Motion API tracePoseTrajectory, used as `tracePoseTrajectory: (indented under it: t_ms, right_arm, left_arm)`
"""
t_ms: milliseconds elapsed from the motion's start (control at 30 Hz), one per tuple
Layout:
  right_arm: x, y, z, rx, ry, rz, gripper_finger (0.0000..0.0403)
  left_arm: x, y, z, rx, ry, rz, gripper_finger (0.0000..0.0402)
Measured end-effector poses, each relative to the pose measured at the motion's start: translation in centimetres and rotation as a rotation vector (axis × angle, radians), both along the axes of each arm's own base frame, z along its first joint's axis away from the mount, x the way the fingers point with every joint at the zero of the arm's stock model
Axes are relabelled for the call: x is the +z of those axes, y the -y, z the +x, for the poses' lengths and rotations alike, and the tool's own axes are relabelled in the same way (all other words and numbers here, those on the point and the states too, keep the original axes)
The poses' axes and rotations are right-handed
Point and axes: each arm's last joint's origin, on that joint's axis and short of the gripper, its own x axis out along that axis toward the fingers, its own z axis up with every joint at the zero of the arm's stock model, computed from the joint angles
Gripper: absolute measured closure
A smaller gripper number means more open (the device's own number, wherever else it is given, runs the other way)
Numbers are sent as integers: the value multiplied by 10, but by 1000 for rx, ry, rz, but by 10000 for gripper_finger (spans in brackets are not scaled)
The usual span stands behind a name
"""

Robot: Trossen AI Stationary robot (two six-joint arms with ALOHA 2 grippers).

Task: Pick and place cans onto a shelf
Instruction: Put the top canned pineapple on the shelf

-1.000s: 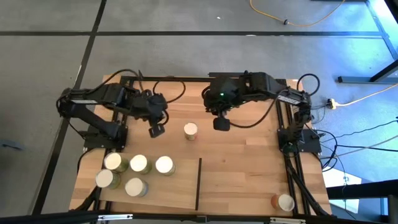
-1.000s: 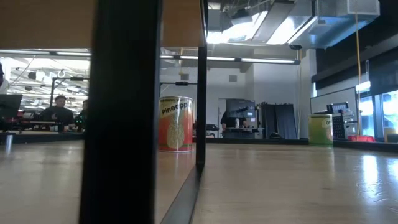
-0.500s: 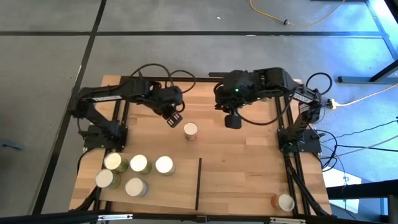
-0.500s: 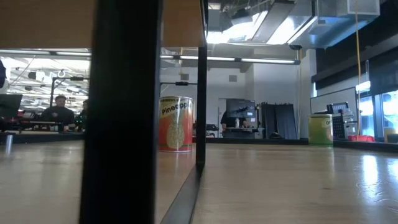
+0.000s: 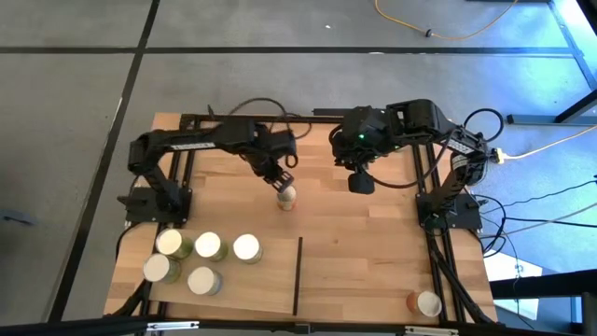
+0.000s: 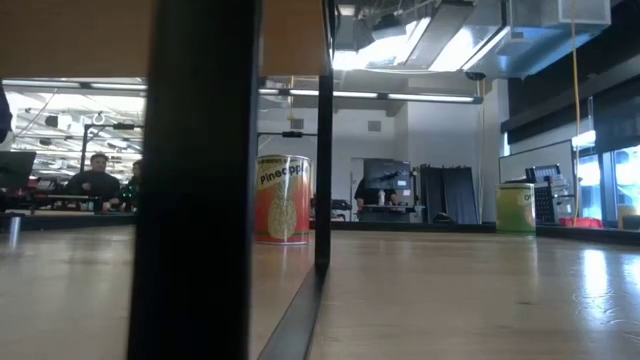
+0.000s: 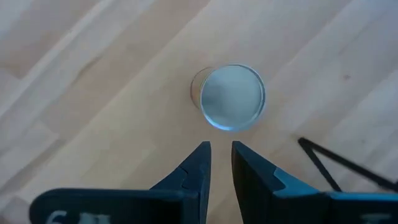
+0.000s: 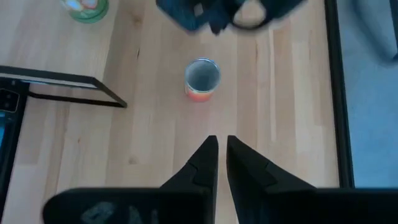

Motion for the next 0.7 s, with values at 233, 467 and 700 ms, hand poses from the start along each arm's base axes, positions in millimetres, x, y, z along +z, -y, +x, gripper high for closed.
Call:
tracePoseTrajectory:
  t_ms: [233,467,700]
  right_arm:
    - [1,0,-1,5,1,-3,366]
    - [3,0,-3,21,8,-13,366]
    - [3,0,-4,25,10,-16,366]
  left_arm:
    - [-39,-3,29,28,-94,-2,342]
    - [-67,-6,43,23,-169,8,346]
    - [-72,-9,46,19,-182,53,346]
